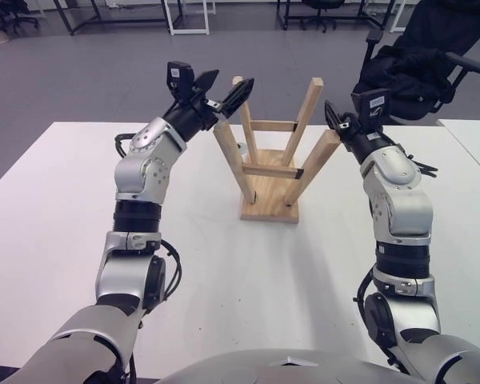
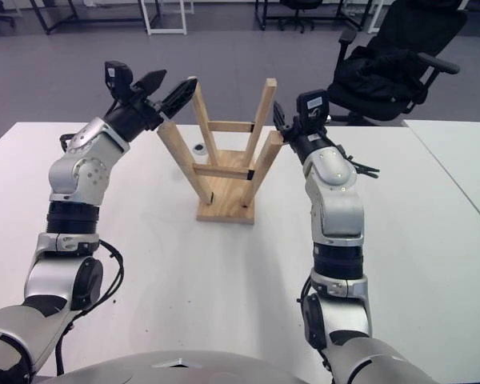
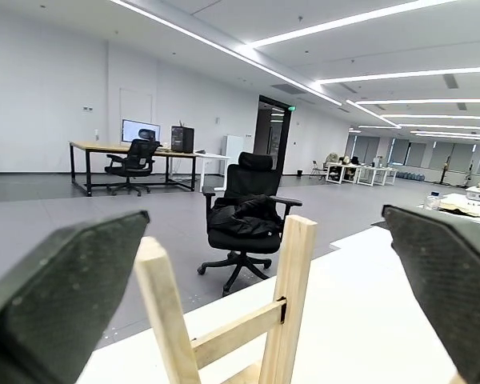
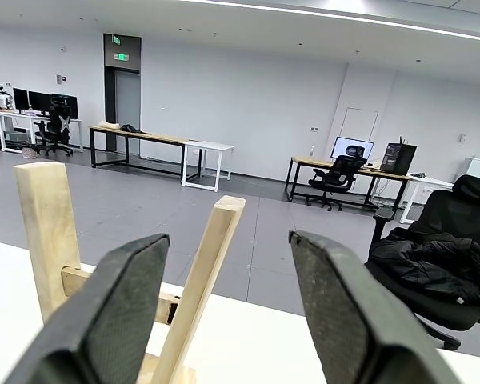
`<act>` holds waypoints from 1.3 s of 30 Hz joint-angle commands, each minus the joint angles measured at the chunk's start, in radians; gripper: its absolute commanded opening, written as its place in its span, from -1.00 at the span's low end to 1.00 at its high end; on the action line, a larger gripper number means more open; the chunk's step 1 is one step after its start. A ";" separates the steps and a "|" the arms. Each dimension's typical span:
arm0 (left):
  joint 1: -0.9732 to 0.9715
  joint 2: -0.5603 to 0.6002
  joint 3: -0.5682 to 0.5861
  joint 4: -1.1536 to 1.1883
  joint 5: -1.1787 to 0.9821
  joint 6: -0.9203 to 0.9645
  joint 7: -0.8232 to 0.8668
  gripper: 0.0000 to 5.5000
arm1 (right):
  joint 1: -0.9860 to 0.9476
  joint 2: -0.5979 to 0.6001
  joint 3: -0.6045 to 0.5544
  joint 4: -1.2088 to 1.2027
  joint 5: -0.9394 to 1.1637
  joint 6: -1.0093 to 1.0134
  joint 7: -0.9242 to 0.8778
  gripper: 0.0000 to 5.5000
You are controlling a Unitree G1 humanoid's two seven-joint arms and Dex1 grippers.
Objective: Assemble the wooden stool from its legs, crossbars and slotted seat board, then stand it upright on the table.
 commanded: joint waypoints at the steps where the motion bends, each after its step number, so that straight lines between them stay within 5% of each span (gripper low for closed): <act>1: -0.010 -0.044 0.027 -0.054 -0.026 0.112 0.107 0.95 | 0.019 -0.004 0.016 0.019 0.018 0.017 0.000 0.02; 6: -0.046 -0.042 0.160 -0.356 -0.159 0.218 0.297 0.95 | -0.020 -0.042 -0.064 0.076 0.035 -0.009 -0.054 0.02; 12: 0.107 0.076 0.216 -0.520 -0.143 0.260 0.325 0.95 | -0.053 -0.112 -0.113 0.003 0.135 0.032 0.010 0.02; 19: 0.469 -0.048 0.109 -0.616 0.099 0.181 0.528 0.95 | 0.243 -0.037 -0.018 -0.255 0.091 0.173 -0.097 0.02; 27: 0.435 -0.138 0.008 -0.635 0.126 0.209 0.570 0.95 | 0.244 0.040 0.055 -0.419 0.092 0.321 -0.190 0.02; 39: 0.445 -0.142 -0.227 -0.704 0.311 0.324 0.589 0.95 | 0.139 -0.025 0.248 -0.455 0.002 0.378 -0.150 0.02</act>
